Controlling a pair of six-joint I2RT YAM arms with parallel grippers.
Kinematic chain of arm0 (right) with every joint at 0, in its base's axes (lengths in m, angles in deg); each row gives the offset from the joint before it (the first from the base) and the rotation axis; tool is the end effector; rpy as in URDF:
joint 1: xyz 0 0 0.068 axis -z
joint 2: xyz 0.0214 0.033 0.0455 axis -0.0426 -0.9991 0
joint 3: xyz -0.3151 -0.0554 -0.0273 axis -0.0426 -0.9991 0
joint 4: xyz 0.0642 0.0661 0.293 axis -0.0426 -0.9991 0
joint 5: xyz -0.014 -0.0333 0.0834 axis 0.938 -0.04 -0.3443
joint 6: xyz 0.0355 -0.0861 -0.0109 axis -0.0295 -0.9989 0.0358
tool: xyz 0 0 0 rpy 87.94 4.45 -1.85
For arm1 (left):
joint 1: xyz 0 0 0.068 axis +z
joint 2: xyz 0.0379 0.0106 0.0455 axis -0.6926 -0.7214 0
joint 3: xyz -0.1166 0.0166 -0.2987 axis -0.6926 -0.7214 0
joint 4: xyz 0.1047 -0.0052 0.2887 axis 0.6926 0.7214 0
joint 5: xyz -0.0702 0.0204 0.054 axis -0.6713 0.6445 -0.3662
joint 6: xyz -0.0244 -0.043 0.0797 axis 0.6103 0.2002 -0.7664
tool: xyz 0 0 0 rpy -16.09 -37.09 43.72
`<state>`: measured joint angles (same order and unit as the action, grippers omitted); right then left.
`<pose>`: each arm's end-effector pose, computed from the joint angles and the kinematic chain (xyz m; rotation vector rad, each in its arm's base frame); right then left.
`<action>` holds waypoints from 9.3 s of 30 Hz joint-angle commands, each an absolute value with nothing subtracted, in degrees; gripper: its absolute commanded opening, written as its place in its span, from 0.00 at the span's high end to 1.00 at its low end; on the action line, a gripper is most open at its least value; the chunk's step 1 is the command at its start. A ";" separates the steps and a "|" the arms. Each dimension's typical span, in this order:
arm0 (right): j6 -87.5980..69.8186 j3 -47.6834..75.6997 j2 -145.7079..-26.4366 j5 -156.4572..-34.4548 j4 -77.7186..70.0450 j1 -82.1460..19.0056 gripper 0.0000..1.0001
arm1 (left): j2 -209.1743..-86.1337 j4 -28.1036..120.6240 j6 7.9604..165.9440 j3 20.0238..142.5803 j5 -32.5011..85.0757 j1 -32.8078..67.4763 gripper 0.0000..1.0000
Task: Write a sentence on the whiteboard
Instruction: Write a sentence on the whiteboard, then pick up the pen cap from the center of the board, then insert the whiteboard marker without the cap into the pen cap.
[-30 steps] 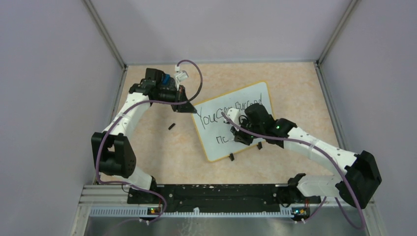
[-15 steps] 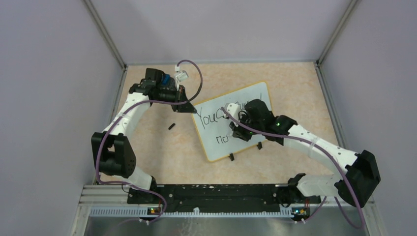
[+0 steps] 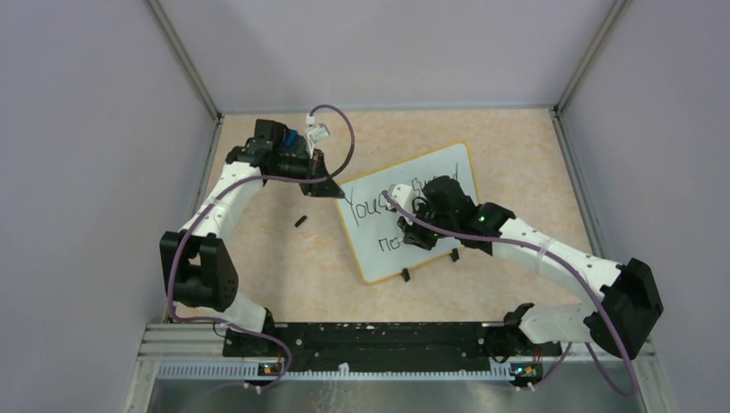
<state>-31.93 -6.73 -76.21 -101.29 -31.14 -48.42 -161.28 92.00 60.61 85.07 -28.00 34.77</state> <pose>0.2146 0.2505 0.2767 -1.3283 1.9722 0.5286 0.3594 -0.1333 0.3245 0.8478 2.0777 -1.3066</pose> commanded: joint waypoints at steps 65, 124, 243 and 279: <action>-33.53 -3.54 -73.77 -99.18 -31.27 -42.26 1.00 | -161.18 92.58 56.95 83.09 -26.18 33.81 1.00; -40.53 -7.89 -67.27 -102.01 -41.14 -39.01 1.00 | -161.95 92.58 56.91 83.18 -26.32 33.63 1.00; -20.10 8.13 -69.26 -129.76 -36.40 -23.89 1.00 | -194.02 104.40 53.26 95.29 36.29 30.08 0.78; -14.80 20.58 -69.71 -112.23 -6.54 -29.74 1.00 | -152.44 66.44 104.69 103.41 -19.04 49.63 1.00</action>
